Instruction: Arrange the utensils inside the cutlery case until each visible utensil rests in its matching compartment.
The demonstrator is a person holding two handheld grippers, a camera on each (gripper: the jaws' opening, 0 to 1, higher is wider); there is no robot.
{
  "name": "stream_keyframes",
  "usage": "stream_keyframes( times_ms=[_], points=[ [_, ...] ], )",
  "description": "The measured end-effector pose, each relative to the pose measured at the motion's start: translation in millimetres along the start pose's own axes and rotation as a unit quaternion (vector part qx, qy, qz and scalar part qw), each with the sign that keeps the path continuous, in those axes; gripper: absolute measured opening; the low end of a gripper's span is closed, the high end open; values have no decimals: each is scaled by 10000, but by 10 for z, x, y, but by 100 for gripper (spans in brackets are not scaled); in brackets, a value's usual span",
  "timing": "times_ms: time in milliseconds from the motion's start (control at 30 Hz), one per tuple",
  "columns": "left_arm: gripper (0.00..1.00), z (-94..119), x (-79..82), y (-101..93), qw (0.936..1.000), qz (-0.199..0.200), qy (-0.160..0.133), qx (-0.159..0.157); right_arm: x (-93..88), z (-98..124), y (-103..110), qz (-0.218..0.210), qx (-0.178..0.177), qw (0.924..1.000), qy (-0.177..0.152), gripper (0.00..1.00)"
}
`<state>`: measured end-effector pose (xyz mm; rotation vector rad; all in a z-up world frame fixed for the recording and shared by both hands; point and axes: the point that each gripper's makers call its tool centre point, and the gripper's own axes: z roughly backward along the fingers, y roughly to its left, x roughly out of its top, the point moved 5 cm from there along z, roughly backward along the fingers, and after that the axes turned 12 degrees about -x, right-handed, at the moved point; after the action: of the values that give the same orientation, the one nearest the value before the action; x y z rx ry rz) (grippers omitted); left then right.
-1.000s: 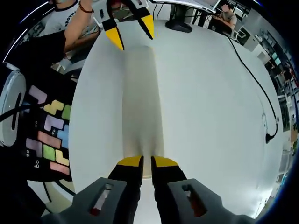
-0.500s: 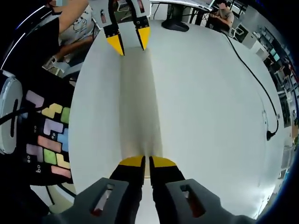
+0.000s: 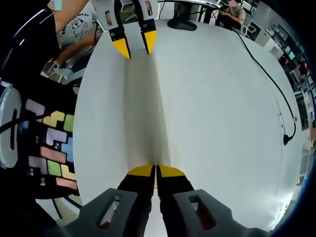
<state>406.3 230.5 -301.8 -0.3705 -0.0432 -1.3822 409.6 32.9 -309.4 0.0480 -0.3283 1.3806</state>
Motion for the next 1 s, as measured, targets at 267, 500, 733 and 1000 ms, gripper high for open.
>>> stream_keyframes(
  times_ms=[267, 500, 733, 1000],
  points=[
    [22, -29, 28, -33, 9996, -50, 287, 17, -3, 0, -1, -19, 9, 10000, 31, 0],
    [22, -40, 31, -33, 9984, -103, 543, 122, -7, -3, -7, -95, 31, 10000, -7, 0],
    [22, -27, 11, -20, 9986, -106, 514, 107, 2, -12, -8, -91, 34, 9999, -22, 0],
    [22, -36, 12, 4, 9990, -100, 421, 120, 20, -29, -33, -166, 167, 9997, 74, 0]
  ],
)
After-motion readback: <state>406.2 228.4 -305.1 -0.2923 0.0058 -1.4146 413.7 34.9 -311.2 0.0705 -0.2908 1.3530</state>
